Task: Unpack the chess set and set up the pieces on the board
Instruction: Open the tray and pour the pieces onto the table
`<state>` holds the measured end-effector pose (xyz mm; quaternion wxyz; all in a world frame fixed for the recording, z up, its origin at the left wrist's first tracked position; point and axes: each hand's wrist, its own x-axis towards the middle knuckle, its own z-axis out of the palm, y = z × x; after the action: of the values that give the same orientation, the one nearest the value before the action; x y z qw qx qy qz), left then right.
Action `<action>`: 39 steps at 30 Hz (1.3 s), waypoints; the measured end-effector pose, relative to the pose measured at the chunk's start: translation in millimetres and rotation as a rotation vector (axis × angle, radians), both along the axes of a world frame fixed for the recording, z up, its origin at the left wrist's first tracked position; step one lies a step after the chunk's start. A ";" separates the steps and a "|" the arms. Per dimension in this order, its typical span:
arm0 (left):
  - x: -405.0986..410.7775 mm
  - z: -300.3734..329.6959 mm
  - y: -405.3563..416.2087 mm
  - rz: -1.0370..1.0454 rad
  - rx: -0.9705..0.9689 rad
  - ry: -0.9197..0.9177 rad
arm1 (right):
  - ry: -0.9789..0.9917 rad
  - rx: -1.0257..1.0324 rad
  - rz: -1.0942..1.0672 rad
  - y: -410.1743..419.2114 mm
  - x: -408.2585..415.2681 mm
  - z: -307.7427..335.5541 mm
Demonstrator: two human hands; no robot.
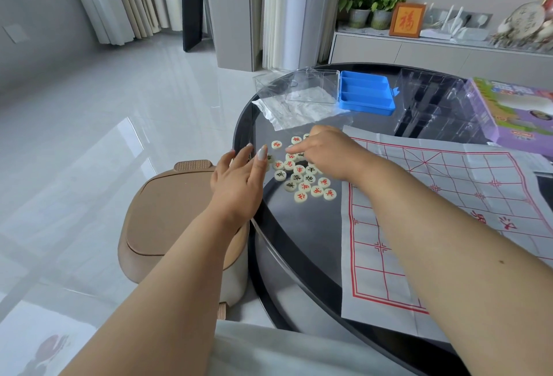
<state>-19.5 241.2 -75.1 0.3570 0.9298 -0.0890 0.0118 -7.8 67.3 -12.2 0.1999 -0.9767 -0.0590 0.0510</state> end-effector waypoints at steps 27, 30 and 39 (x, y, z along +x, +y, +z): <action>18.6 6.5 -7.7 0.024 0.047 0.147 | 0.110 -0.119 -0.023 3.5 4.8 -12.0; 27.1 7.2 -8.8 0.022 0.040 0.164 | 0.093 -0.074 0.012 0.8 3.0 -13.3; 39.6 -3.0 -4.5 0.139 -0.168 -0.026 | 0.045 -0.022 -0.066 7.5 33.2 -12.6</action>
<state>20.1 236.7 -78.1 0.4307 0.9003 -0.0276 0.0558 25.4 74.8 -24.8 0.1920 -0.9789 -0.0219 0.0668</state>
